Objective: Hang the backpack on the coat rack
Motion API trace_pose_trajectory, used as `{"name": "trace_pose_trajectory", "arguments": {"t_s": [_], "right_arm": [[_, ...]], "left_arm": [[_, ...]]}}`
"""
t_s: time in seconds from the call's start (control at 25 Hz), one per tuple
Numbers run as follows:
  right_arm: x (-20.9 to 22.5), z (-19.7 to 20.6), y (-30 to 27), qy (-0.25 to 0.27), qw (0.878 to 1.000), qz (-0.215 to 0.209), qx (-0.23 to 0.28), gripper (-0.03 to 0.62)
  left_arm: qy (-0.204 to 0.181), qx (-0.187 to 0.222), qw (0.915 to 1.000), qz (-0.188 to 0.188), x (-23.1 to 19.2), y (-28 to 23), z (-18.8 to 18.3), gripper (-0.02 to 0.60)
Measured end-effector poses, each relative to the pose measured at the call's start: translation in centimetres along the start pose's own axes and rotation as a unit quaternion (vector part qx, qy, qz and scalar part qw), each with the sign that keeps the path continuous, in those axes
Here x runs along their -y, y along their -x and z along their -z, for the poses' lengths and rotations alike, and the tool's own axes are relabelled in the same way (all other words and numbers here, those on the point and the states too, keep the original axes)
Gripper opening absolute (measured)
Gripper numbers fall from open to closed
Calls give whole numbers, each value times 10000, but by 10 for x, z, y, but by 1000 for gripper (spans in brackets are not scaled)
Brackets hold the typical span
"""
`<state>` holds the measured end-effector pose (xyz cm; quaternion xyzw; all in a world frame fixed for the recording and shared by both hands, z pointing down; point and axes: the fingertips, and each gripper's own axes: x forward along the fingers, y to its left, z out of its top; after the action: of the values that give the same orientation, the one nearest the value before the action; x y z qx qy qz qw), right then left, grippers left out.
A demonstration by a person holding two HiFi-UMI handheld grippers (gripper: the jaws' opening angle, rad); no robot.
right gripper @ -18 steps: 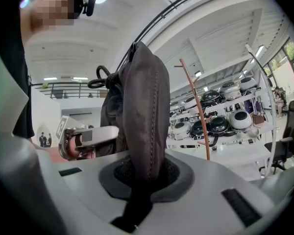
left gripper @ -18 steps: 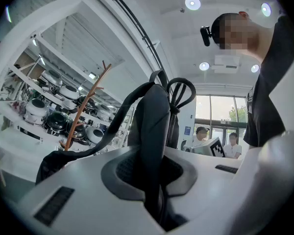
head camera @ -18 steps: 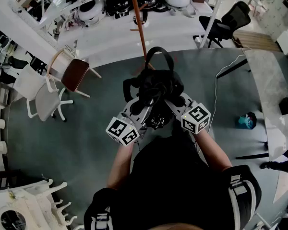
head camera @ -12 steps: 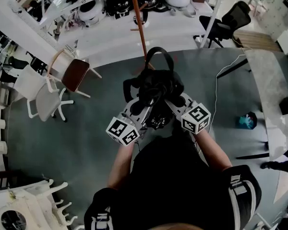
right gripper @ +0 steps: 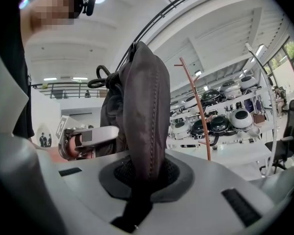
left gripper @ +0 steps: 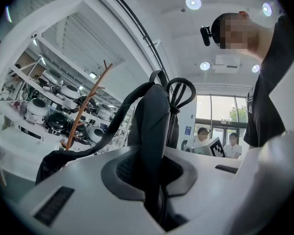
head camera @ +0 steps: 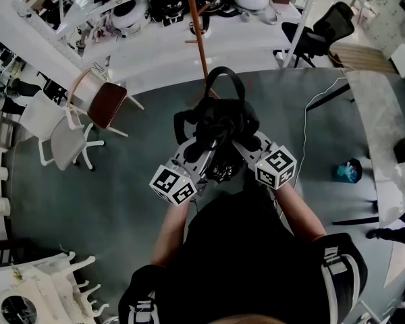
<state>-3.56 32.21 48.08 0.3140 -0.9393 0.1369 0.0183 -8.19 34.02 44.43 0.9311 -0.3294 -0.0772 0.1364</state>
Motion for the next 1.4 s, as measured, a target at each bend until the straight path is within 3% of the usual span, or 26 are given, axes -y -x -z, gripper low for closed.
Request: {"name": "trace_pose_trajectory", "arguments": {"t_s": [0.72,1.4], "right_arm": [[36,-5,-16,-78,9999,-136,-39,52],[130,-35,-42,-89,9982,-584,-142,52]], "left_arm": [[71,-38,9998,-155,-24,-31,1,54],[27,-3,9983,-589,-68,-120,-11,54]]}}
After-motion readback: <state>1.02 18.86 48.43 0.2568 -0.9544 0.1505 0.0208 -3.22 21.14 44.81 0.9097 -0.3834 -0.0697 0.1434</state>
